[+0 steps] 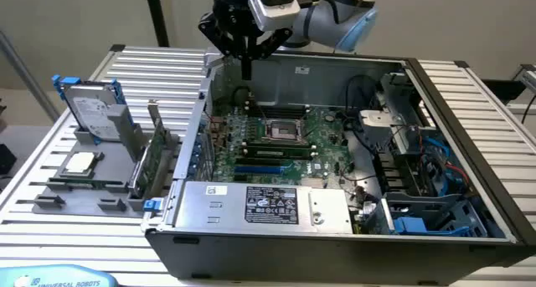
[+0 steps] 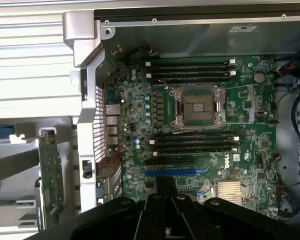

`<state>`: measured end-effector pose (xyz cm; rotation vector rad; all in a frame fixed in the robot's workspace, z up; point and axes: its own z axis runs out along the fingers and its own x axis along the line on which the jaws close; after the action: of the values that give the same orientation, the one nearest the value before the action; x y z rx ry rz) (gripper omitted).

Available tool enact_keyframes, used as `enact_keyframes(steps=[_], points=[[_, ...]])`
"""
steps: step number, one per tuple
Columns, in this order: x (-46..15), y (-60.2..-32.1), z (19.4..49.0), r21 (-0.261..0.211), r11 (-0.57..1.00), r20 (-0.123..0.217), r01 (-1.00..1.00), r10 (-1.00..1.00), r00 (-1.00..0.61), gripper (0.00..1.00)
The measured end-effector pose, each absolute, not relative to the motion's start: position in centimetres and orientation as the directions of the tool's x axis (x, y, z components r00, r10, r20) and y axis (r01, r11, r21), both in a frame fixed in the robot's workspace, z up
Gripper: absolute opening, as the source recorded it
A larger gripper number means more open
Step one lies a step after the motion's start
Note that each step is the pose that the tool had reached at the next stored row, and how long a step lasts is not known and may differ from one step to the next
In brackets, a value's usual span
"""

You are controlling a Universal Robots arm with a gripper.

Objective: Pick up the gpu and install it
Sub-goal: 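Reach for the gpu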

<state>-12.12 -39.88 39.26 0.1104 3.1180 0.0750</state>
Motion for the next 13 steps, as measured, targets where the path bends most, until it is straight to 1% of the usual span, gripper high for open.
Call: enact_keyframes(steps=[9,13], points=[[-12.1,-39.9,39.3,0.049,0.996,-0.019,0.070,0.071,-0.997,0.11],[-13.4,-40.0,39.3,0.049,0.996,-0.019,0.070,0.071,-0.997,0.11]])
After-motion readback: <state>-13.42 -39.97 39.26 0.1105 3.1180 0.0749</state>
